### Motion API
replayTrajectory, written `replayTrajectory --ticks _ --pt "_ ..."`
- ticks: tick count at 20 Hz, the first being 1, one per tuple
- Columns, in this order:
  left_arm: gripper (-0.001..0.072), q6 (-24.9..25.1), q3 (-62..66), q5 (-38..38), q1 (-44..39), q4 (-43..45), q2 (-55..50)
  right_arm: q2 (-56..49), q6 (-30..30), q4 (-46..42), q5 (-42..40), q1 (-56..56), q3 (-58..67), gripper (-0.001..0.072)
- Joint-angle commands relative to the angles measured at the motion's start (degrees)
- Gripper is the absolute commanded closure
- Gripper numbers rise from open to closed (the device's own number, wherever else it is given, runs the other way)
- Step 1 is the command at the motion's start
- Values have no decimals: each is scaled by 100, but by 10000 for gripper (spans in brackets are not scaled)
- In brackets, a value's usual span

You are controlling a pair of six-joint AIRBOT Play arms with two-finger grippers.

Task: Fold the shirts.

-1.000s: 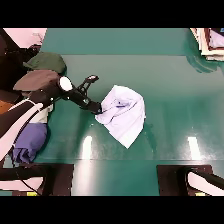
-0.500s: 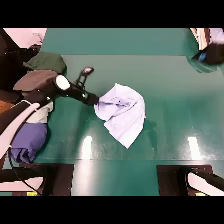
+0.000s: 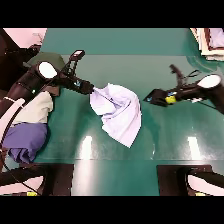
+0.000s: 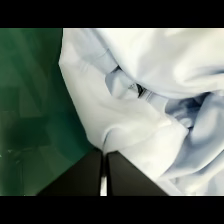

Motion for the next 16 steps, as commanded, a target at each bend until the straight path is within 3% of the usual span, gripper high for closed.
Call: replayTrajectory --ticks 1,2,3,5,8,12,16 --pt "682 -4 26 -87 13 2 17 -704 -221 396 -437 675 153 117" --pt "682 -4 26 -129 13 4 17 -876 -223 339 -437 793 334 181" --pt "682 -2 26 -177 13 4 17 -1019 -225 225 -433 857 490 293" --pt "682 -4 28 -278 15 7 17 -1180 -229 -192 -422 907 710 685" --pt "683 -111 177 -356 46 433 197 -931 -26 -1023 -236 715 1054 699" --pt "683 -254 1182 -356 490 949 1174 238 533 -2577 601 -59 2245 699" --pt "683 -151 2413 -343 579 837 2090 1276 535 -2896 837 -625 3407 699"
